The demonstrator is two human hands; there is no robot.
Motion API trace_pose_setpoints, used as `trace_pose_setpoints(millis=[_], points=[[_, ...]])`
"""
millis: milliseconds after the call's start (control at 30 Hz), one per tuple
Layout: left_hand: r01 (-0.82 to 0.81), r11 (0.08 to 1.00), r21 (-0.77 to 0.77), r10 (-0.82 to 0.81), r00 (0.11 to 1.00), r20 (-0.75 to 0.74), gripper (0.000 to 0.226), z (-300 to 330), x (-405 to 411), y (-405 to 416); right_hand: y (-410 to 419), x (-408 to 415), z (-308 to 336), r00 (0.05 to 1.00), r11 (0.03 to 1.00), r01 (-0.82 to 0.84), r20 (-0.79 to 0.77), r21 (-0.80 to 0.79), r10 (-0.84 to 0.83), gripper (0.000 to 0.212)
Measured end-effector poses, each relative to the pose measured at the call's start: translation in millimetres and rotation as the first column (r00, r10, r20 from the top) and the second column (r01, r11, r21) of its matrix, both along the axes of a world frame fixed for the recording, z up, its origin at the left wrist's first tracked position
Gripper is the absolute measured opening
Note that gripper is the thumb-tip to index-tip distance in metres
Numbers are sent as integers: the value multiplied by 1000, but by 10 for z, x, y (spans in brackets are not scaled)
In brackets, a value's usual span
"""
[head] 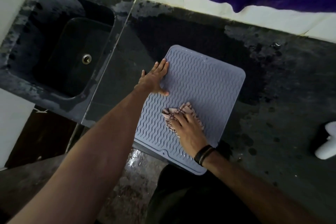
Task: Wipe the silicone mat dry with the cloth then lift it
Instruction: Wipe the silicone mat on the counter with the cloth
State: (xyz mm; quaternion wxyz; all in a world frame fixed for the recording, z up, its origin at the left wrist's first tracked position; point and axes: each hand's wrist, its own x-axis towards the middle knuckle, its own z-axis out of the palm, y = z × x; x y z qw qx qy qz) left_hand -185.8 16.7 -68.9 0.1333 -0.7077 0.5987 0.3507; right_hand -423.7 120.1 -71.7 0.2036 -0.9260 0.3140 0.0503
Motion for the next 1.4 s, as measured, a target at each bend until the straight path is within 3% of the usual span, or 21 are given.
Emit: trace_pose_setpoints(millis=[100,233,400,667,733,867,933,1067,1167,1300,1400], points=[[-1,1000,-8,1,1000,1,137,-12,6,-13,-194,34,147,995,998,51,88,-40,-47,67],[14,999,-33,-14,1000,-17,135,-74,53,5,-706,280,272,935,947,296,239,-127,-261,62],[50,997,-61,-52,998,-33,132,-156,141,23,-749,478,84,957,956,289,22,-39,-288,70],[52,995,-87,-59,995,-79,128,-155,168,57,173,238,72,983,980,178,-32,-87,-181,64],[46,987,-152,-56,997,-62,117,-147,126,152,119,237,108,980,978,201,17,-52,-200,66],[60,903,-426,-105,991,-82,71,-284,17,776,-168,344,165,936,940,337,123,-45,-330,67],[59,900,-433,-85,996,-40,64,-388,-24,992,-291,413,149,922,926,375,129,-50,-366,68],[63,920,-388,-44,997,57,62,-476,-67,990,-254,450,62,944,944,327,71,-52,-323,79],[60,926,-372,-29,996,88,63,-488,-88,984,49,306,25,970,969,241,50,-62,-238,74],[18,932,-362,10,997,77,63,-473,-133,970,541,40,30,995,997,73,-67,40,-70,62],[14,931,-365,18,996,83,64,-470,-132,971,573,-25,75,999,999,25,-20,41,-25,57]])
